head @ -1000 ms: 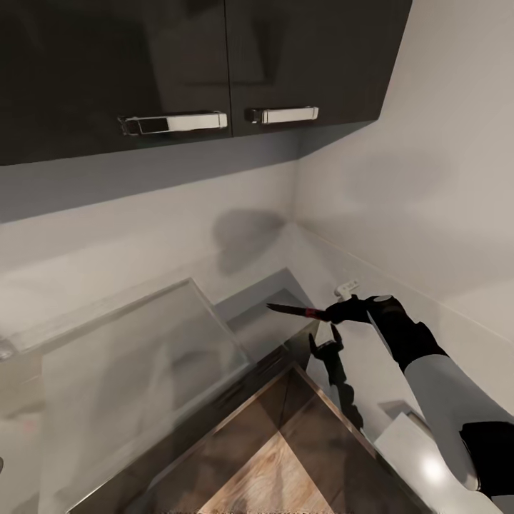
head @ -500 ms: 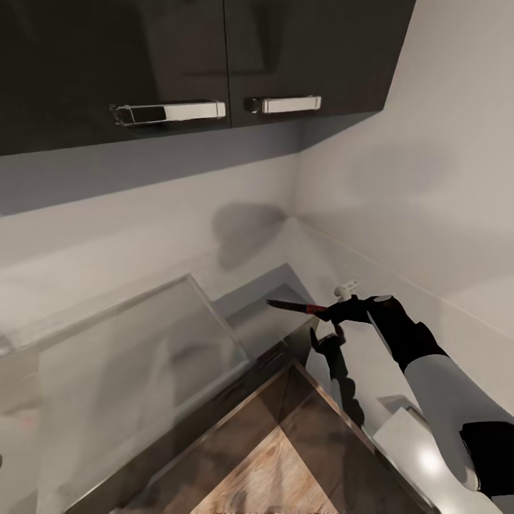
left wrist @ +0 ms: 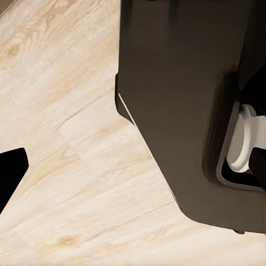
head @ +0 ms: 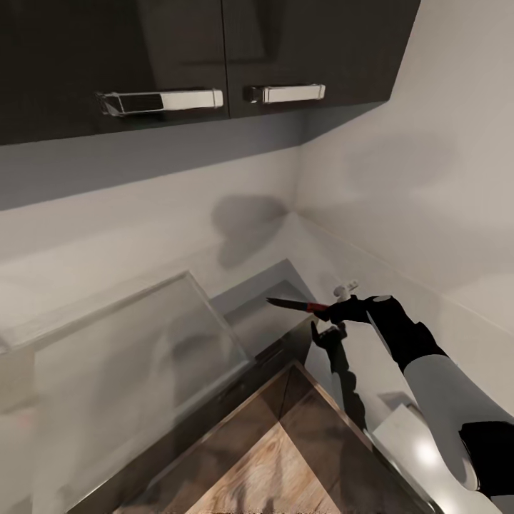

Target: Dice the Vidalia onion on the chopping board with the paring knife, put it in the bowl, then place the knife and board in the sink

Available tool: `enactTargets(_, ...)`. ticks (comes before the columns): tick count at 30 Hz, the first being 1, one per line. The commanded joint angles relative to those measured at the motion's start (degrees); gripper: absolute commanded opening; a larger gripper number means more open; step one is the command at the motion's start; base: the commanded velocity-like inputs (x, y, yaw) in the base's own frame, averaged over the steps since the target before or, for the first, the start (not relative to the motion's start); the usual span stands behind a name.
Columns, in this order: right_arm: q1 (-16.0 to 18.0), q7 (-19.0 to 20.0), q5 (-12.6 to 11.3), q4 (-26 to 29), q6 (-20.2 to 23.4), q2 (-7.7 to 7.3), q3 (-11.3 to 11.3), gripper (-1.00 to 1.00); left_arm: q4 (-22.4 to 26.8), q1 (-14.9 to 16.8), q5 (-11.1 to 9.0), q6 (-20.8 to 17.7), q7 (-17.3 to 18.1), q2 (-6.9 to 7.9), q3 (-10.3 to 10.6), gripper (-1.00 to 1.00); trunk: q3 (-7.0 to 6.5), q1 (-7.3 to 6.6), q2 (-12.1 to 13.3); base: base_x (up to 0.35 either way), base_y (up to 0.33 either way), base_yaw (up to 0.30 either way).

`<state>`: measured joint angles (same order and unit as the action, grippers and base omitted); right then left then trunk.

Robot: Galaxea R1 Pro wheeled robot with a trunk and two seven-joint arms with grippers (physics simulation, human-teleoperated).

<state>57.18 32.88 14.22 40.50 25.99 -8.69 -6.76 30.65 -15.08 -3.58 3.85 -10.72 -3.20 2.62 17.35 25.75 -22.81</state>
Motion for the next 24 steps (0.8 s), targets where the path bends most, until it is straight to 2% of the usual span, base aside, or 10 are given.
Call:
enactTargets(1,0.0,0.3,0.6,0.1,0.1,-0.03,-0.1,1.0,0.1,0.0,-0.4,0.1,-0.4,0.03,0.3,1.0,0.19,0.03,-0.1,0.001,0.0,0.0)
enactTargets(24,0.0,0.3,0.6,0.1,0.1,-0.09,-0.1,1.0,0.0,0.0,-0.4,0.1,-0.4,0.0,0.3,1.0,2.35,0.03,-0.1,0.03,-0.021,0.0)
